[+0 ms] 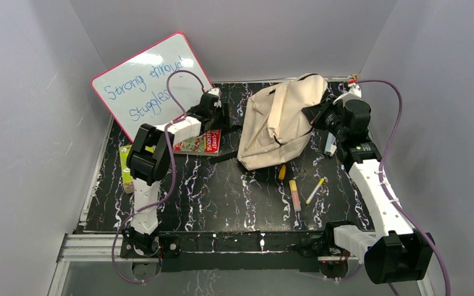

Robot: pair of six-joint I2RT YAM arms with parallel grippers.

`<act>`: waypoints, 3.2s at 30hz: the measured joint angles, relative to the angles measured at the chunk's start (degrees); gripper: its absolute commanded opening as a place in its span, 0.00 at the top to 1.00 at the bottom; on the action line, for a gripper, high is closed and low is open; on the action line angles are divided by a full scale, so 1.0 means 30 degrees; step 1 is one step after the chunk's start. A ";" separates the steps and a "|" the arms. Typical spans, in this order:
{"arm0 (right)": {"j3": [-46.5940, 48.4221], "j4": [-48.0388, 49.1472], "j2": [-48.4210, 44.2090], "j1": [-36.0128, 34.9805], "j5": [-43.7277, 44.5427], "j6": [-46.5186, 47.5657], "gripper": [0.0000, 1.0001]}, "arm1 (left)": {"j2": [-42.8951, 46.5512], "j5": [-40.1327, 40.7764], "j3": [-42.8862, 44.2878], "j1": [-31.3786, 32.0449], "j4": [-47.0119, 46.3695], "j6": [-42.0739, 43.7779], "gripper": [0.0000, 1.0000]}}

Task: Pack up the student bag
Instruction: Adjust the book at the center of the board, then place the student bag at the center of the board.

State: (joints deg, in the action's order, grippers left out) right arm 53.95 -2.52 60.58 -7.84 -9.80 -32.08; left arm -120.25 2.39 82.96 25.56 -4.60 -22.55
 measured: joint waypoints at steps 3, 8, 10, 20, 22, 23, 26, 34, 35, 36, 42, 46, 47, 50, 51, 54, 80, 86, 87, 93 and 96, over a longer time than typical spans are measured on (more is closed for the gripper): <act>0.0000 0.0000 0.0007 0.0000 -0.0153 0.0204 1.00 | -0.0554 0.0153 0.0073 0.0044 0.0437 0.0714 0.39; 0.0000 0.0015 0.0109 0.0000 -0.0342 0.0328 1.00 | -0.0561 0.1341 0.0138 0.0299 0.1166 0.2004 0.43; 0.0000 0.0022 0.0182 0.0000 -0.0357 0.0350 1.00 | -0.0561 0.2011 0.0138 0.0503 0.1545 0.2463 0.46; 0.0000 -0.0015 0.0342 0.0000 -0.0262 0.0860 1.00 | 0.1180 0.3468 -0.2251 0.1144 0.2040 0.2885 0.48; 0.0000 -0.0117 0.0415 -0.0007 -0.0066 0.0962 1.00 | 0.1909 0.3555 -0.3191 0.1180 0.2142 0.2820 0.47; 0.0000 -0.0182 0.0444 -0.0015 0.0087 0.1020 1.00 | 0.2288 0.3592 -0.3694 0.1202 0.2208 0.2790 0.47; 0.0000 -0.0444 0.0510 -0.0015 0.0685 0.1275 1.00 | 0.3330 0.3679 -0.4874 0.1202 0.2557 0.2492 0.47; 0.0058 -0.1333 0.0510 -0.0022 0.3031 0.1945 1.00 | 0.4983 0.3657 -0.6448 0.1202 0.3111 0.1800 0.46; 0.0058 -0.1326 0.0510 -0.0015 0.3228 0.2033 1.00 | 0.5115 0.3628 -0.6557 0.1202 0.3147 0.1741 0.46; 0.0058 -0.1304 0.0517 -0.0015 0.3293 0.2120 1.00 | 0.5238 0.3592 -0.6637 0.1202 0.3213 0.1661 0.46; 0.0452 -0.0619 0.1719 0.0080 0.1880 0.2900 1.00 | 0.6637 0.3162 -0.6929 0.1202 0.3606 0.1348 0.45; 0.1596 -0.0240 0.4095 0.0160 0.0138 0.3650 0.95 | 0.8612 0.2747 -0.7264 0.1202 0.3614 0.1137 0.45; 0.1909 -0.0182 0.4772 0.0175 -0.0393 0.3861 0.95 | 0.9151 0.2608 -0.7351 0.1202 0.3577 0.1086 0.45; 0.2375 -0.0066 0.6397 0.0182 -0.1457 0.4350 0.92 | 1.0418 0.2310 -0.7577 0.1202 0.3526 0.0991 0.44; 0.2375 -0.0095 0.6812 0.0182 -0.1668 0.4415 0.90 | 1.0746 0.2178 -0.7686 0.1202 0.3417 0.0954 0.44; 0.2361 -0.0015 0.7978 0.0182 -0.2295 0.4539 0.80 | 1.1402 0.1756 -0.8080 0.1202 0.3184 0.0831 0.44; 0.3920 -0.5901 0.8582 -0.0430 0.5413 0.6703 0.27 | 0.8845 -0.1654 -0.8094 0.5559 0.1494 0.0131 0.48; 0.3912 -0.5144 0.6455 -0.1705 0.2346 0.6674 0.28 | 0.7832 -0.1348 -0.8677 0.6098 0.0933 -0.0015 0.48; 0.3920 -0.5020 0.6462 -0.2069 0.1872 0.6630 0.29 | 0.7825 -0.1239 -0.8779 0.6098 0.0860 -0.0029 0.48; 0.3577 -0.4495 0.8160 -0.4940 0.0714 0.6091 0.36 | 0.7796 -0.0962 -0.9034 0.6098 0.0459 -0.0080 0.48; 0.3118 -0.4218 0.9362 -0.5850 0.1304 0.5690 0.38 | 0.7723 -0.0918 -0.9034 0.6098 0.0386 -0.0080 0.48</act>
State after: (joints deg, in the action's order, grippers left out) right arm 63.31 -15.18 88.66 -25.39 -5.89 -15.00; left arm -97.08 -0.36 55.86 43.86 -3.44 -22.79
